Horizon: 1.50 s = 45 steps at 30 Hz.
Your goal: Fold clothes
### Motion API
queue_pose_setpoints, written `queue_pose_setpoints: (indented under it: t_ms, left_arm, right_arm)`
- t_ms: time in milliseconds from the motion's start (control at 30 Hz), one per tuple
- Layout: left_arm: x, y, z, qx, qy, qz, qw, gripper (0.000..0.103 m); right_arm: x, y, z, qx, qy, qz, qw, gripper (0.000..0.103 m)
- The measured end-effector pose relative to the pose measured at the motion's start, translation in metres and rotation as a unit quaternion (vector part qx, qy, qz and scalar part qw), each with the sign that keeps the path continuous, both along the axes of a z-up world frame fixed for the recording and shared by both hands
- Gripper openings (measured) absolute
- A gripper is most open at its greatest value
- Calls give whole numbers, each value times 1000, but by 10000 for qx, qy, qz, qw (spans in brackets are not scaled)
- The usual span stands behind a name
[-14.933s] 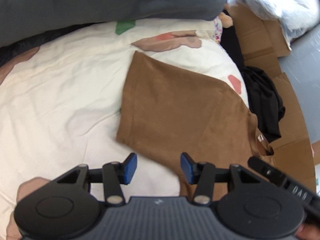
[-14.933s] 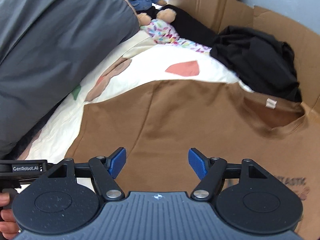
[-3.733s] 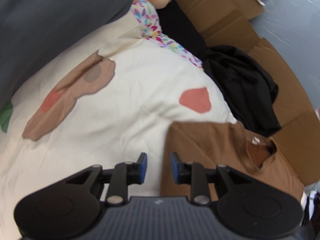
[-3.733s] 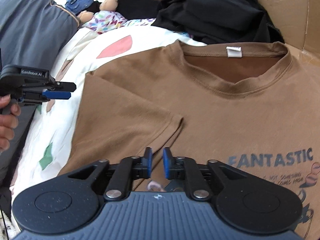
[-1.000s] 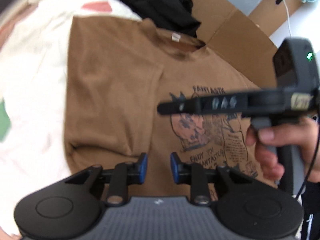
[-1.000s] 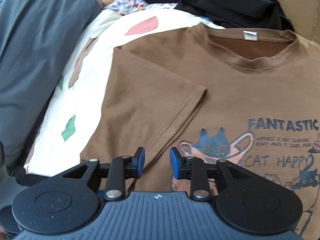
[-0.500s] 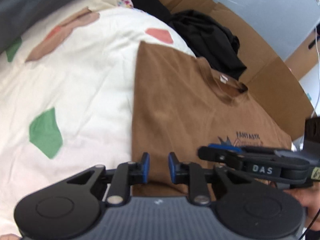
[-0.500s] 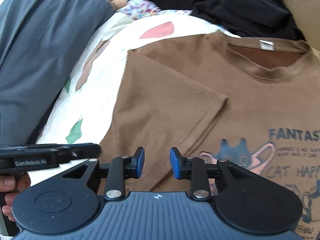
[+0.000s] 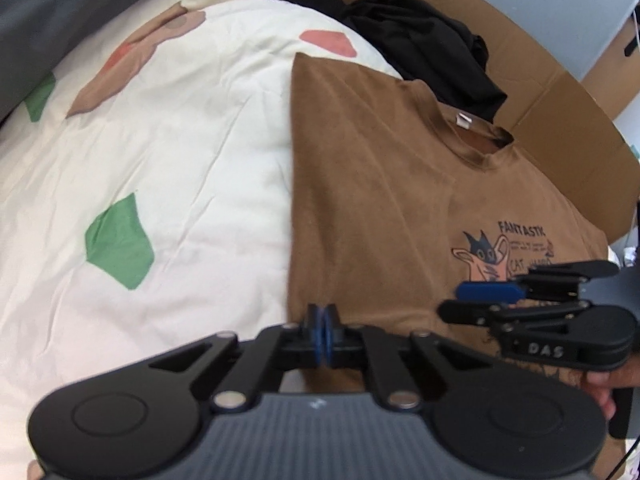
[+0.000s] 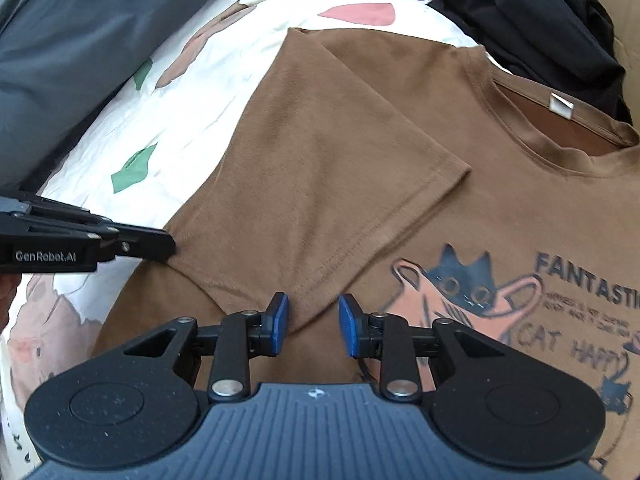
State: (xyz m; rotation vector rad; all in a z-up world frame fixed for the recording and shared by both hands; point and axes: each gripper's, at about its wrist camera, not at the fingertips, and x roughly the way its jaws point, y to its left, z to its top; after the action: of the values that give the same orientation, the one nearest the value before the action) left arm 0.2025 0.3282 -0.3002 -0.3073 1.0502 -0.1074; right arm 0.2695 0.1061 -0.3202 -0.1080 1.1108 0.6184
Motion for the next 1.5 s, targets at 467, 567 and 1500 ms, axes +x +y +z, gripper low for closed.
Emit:
queue_pose_setpoints:
  t_ms: [467,567,1500]
  left_arm:
    - [16,-45,-2,-171,-31,-356,9992,21]
    - [21,-52,-13,-161,239,-489,9984,19]
    - [57,-201,186,828,-465,-952,9909,54]
  right_arm:
    - [-25,-110,50,-156,-167,-434,9988,38]
    - [-32,-127,61,-188,-272,-457,9984,44]
    - [-78,-288,182,79,-1266,-1077,9861,83]
